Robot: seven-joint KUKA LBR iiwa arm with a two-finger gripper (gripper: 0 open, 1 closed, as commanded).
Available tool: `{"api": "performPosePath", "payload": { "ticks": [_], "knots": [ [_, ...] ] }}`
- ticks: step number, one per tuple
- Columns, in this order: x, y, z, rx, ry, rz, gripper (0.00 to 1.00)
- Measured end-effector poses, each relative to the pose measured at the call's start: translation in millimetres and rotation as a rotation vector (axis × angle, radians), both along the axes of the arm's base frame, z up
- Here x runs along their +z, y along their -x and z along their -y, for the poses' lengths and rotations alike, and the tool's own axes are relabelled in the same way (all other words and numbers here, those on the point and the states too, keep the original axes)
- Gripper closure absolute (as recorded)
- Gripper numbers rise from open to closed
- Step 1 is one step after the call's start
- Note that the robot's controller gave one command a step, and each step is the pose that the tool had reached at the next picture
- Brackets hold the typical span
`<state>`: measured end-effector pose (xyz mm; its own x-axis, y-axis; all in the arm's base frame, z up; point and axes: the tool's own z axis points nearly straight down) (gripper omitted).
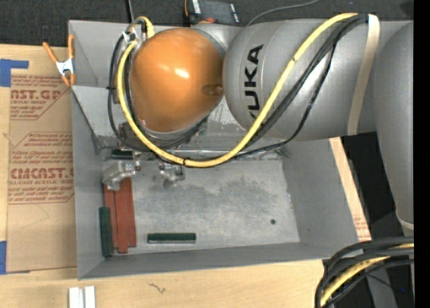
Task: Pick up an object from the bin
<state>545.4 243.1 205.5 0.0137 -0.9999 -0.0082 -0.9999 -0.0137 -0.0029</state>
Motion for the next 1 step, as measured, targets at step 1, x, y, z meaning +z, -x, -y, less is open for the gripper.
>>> {"api": "performPosePath", "payload": {
  "ticks": [1],
  "knots": [
    [-84.3,-46.0,15.6,-0.200,0.005,-0.006,0.00]
  ]
}}
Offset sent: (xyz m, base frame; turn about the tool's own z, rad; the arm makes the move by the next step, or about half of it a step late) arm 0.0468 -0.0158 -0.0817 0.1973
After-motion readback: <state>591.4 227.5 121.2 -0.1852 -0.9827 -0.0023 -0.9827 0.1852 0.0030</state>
